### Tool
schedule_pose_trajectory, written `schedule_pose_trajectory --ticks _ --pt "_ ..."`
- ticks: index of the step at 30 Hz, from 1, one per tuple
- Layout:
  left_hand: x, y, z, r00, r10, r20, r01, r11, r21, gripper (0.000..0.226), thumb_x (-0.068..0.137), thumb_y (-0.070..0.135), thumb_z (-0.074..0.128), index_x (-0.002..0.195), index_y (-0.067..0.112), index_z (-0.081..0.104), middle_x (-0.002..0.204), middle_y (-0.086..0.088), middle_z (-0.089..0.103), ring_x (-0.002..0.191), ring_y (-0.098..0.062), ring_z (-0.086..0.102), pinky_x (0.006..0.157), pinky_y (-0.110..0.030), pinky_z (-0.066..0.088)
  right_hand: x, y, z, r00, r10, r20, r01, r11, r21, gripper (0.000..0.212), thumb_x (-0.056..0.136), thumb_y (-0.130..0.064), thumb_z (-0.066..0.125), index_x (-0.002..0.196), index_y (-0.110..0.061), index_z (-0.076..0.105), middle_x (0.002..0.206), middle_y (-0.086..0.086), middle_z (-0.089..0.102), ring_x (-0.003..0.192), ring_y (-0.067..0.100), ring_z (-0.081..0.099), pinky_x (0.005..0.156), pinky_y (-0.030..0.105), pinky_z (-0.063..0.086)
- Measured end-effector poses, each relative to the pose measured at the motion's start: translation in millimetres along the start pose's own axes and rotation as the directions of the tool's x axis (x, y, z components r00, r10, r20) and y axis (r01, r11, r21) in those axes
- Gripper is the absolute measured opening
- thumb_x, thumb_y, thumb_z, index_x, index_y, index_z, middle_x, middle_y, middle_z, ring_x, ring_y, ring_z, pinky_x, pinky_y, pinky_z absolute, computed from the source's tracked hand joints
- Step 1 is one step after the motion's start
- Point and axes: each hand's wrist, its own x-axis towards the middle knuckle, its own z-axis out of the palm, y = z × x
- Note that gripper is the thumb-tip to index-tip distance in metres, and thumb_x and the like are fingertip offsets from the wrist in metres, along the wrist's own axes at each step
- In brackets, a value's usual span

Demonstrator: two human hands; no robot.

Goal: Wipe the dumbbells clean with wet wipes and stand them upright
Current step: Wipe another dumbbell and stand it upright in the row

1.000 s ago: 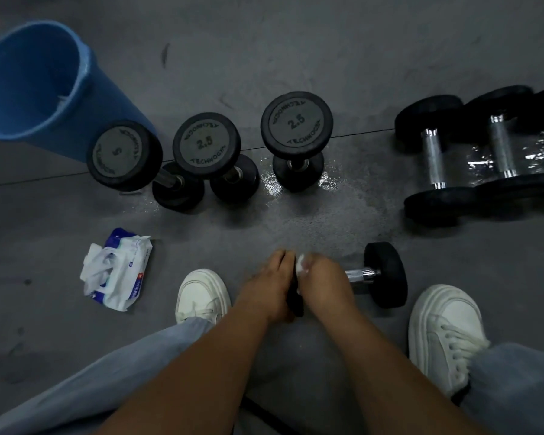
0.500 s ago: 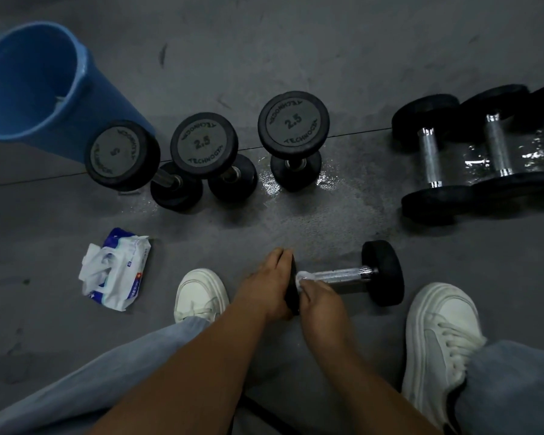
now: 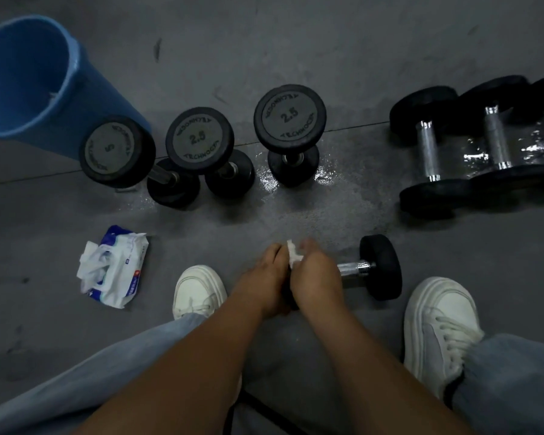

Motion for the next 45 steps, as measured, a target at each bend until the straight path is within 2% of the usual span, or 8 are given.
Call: schedule_pose_trajectory --ticks 4,10,17,22,28,32,40,45 --pt "-1.8 1.9 0.0 1.000 -0.013 0.003 0.013 0.999 0.046 0.124 0.064 0.030 0.087 0.156 0.020 0.004 0.162 0.004 0.001 0.133 -0.030 0.045 0.101 -0.042 0.046 -16.0 39.6 9.5 0.985 0.097 0.143 -0.072 0.983 -0.169 0.020 0.095 -0.031 0.044 0.111 -0.020 0.046 0.103 0.008 0.064 0.098 0.029 0.062 0.082 0.034 0.049" --pt "0.9 0.9 -0.1 1.000 -0.011 -0.011 0.011 0.999 0.045 0.119 0.061 0.028 0.089 0.153 0.019 0.014 0.157 0.005 0.011 0.124 -0.030 0.052 0.093 -0.041 0.049 -5.3 27.2 13.4 0.990 -0.111 -0.088 0.122 0.983 0.134 0.020 0.097 -0.023 0.048 0.103 -0.018 0.066 0.099 0.005 0.065 0.093 0.021 0.061 0.073 0.020 0.036" --pt "1.7 -0.8 2.0 1.000 -0.007 -0.006 0.007 1.000 0.028 0.121 0.063 0.030 0.089 0.154 0.021 0.010 0.159 0.005 0.007 0.129 -0.028 0.048 0.097 -0.042 0.049 -12.5 33.4 15.9 0.999 -0.046 0.026 0.046 0.999 0.001 0.033 0.101 -0.032 0.039 0.095 -0.017 0.068 0.092 0.007 0.069 0.089 0.023 0.064 0.069 0.023 0.039" --pt "1.1 -0.8 1.9 1.000 0.002 0.000 -0.002 1.000 0.004 0.122 0.063 0.030 0.087 0.155 0.020 0.008 0.159 0.005 0.004 0.130 -0.029 0.047 0.100 -0.045 0.047 -12.7 40.9 17.0 0.992 0.016 0.125 -0.017 1.000 0.006 0.034 0.100 -0.041 0.035 0.128 -0.036 0.055 0.115 0.004 0.067 0.105 0.023 0.062 0.089 0.029 0.047" --pt "3.9 -1.8 0.1 1.000 -0.004 0.009 0.004 1.000 0.003 0.122 0.063 0.029 0.087 0.155 0.020 0.008 0.160 0.003 0.006 0.129 -0.030 0.048 0.101 -0.044 0.047 -12.4 46.8 23.3 0.992 0.091 0.089 -0.101 0.989 0.110 0.024 0.097 -0.038 0.040 0.098 -0.025 0.060 0.094 0.001 0.067 0.090 0.022 0.063 0.083 0.035 0.051" --pt "1.3 0.5 0.1 1.000 -0.003 0.003 0.003 1.000 0.023 0.126 0.061 0.028 0.089 0.156 0.020 0.007 0.161 0.004 0.004 0.131 -0.029 0.046 0.104 -0.042 0.045 -38.4 70.2 37.0 0.952 0.119 0.281 -0.078 0.985 -0.153 0.033 0.100 -0.036 0.037 0.110 -0.017 0.063 0.113 0.009 0.066 0.106 0.026 0.060 0.091 0.029 0.044" --pt "7.8 -2.2 -3.5 1.000 0.010 0.014 -0.010 1.000 -0.017 0.117 0.068 0.029 0.086 0.155 0.018 0.009 0.161 0.002 0.006 0.132 -0.028 0.045 0.102 -0.041 0.045 -10.1 29.5 15.3 0.988 -0.135 -0.073 0.124 0.983 -0.134 0.030 0.099 -0.021 0.040 0.095 -0.008 0.066 0.098 0.008 0.063 0.083 0.020 0.059 0.072 0.027 0.041" --pt "2.7 -1.9 2.9 1.000 0.016 -0.005 -0.016 1.000 -0.020 0.113 0.072 0.030 0.084 0.155 0.020 0.009 0.161 0.003 0.005 0.132 -0.026 0.046 0.100 -0.039 0.046 -7.1 24.0 18.3 0.991 0.016 0.134 -0.002 0.994 -0.107 0.032 0.100 -0.024 0.038 0.124 -0.017 0.058 0.125 0.002 0.059 0.117 0.022 0.056 0.095 0.027 0.041"
